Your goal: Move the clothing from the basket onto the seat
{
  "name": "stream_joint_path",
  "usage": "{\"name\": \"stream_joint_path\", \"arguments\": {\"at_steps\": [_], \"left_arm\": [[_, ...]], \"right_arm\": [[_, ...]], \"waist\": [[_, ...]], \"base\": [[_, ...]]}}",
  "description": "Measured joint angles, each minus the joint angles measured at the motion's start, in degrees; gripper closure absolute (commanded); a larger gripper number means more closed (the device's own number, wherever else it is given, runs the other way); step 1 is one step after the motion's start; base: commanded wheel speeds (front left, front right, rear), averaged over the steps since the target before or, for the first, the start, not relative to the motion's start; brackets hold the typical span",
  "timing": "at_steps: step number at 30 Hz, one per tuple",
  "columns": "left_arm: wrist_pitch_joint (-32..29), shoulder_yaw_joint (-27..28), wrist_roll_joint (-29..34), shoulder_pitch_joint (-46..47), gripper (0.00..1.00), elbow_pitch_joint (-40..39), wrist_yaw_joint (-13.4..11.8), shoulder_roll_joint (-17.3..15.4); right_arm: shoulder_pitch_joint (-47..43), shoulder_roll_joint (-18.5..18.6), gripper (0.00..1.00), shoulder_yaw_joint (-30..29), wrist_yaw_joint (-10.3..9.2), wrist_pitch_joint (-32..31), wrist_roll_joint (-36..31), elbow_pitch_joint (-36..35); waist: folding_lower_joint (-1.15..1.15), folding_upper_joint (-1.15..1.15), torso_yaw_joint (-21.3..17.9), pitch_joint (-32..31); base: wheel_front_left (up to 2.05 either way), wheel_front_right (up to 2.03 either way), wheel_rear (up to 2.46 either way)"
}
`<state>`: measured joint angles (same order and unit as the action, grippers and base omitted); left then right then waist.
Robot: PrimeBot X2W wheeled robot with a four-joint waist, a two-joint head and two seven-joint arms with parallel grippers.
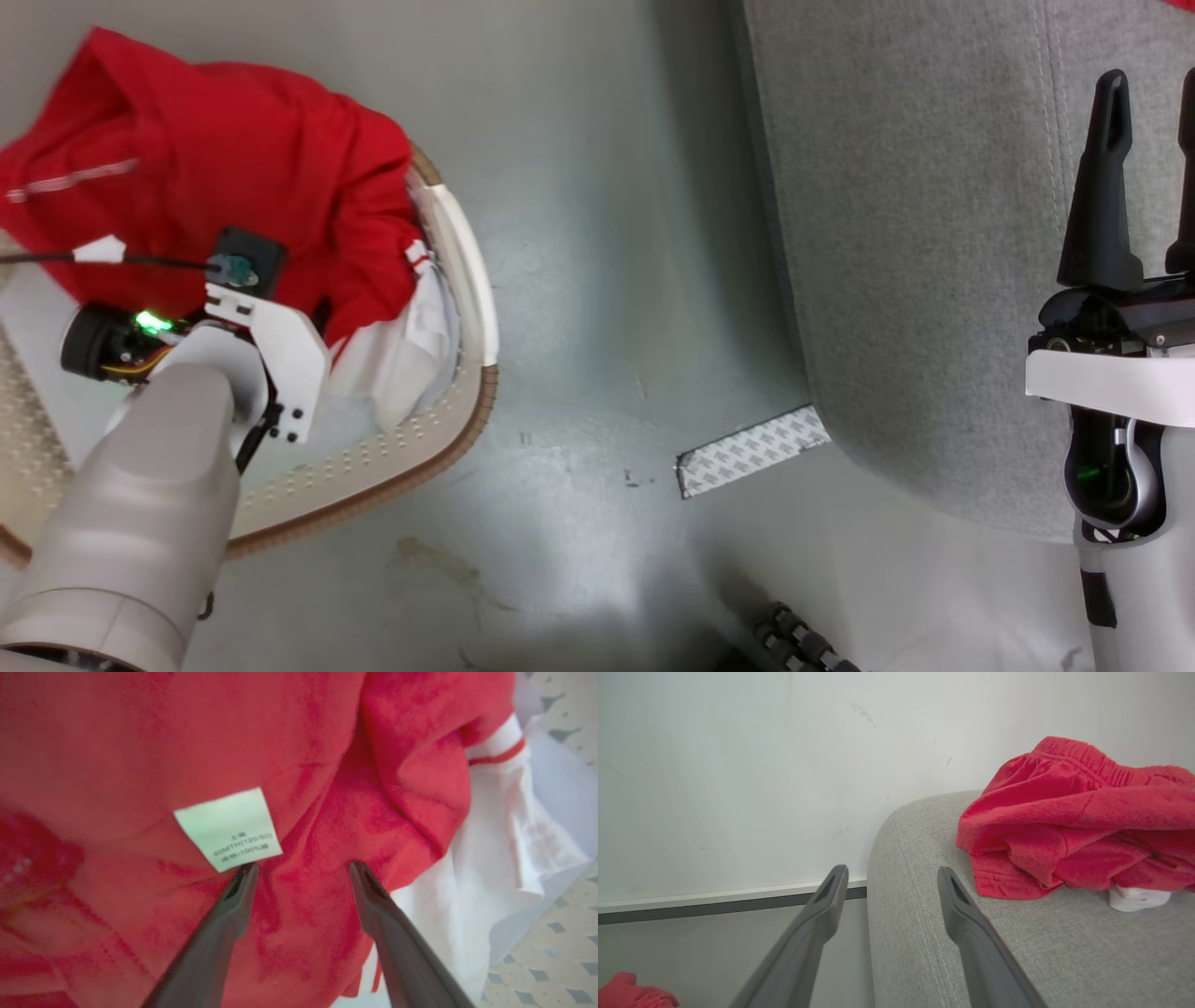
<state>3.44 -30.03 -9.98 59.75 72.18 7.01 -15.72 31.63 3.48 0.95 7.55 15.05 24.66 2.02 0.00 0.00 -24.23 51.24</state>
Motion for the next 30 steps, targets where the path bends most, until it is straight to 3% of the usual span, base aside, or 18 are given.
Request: {"name": "stream_joint_path", "arguments": {"at_steps": [6, 10, 11, 12, 13, 23, 30], "left_arm": [[-9.4, -2.4, 1.0, 0.1, 0.00, 1.2, 0.2, -1.2], [-11.1, -3.0, 0.1, 0.2, 0.00, 1.2, 0.3, -1.6], [-11.4, -3.2, -0.3, 0.2, 0.40, 1.3, 0.4, -1.7], [-11.5, -3.4, -0.6, 0.2, 0.62, 1.3, 0.4, -1.7], [-11.5, -3.6, -0.8, 0.2, 1.00, 1.3, 0.4, -1.7], [-9.2, -6.3, -4.4, -0.1, 1.00, 0.6, 0.5, -1.4], [-3.4, -7.7, -8.2, -3.3, 1.00, -0.6, 0.5, 1.4]], "right_arm": [[0.0, -0.3, 0.00, 0.3, 0.00, 0.0, 0.2, 0.0], [0.0, -0.3, 0.00, 0.4, 0.00, 0.0, 0.2, 0.0], [0.0, -0.3, 0.00, 0.4, 0.00, 0.0, 0.2, 0.1], [0.0, -0.4, 0.00, 0.5, 0.00, 0.0, 0.2, 0.1], [0.0, -0.4, 0.00, 0.5, 0.00, 0.0, 0.2, 0.1], [0.6, -0.4, 0.00, 0.3, 0.00, 0.0, 0.2, 0.6], [0.0, -0.3, 0.00, -1.0, 0.00, 0.0, -1.0, 0.7]], "waist": [[0.00, 0.00, -1.8, 1.6], [0.00, 0.00, -2.1, 2.1], [-0.01, 0.00, -2.1, 2.2], [0.00, 0.00, -2.1, 2.2], [0.00, 0.00, -2.0, 2.2], [0.00, 0.00, -0.9, 1.1], [0.00, 0.00, 0.4, -4.6]], "base": [[0.00, 0.00, 0.00], [0.00, 0.00, 0.00], [0.00, 0.00, 0.00], [0.00, 0.00, 0.00], [0.00, 0.00, 0.00], [0.00, 0.00, 0.00], [0.00, 0.00, 0.00]]}}
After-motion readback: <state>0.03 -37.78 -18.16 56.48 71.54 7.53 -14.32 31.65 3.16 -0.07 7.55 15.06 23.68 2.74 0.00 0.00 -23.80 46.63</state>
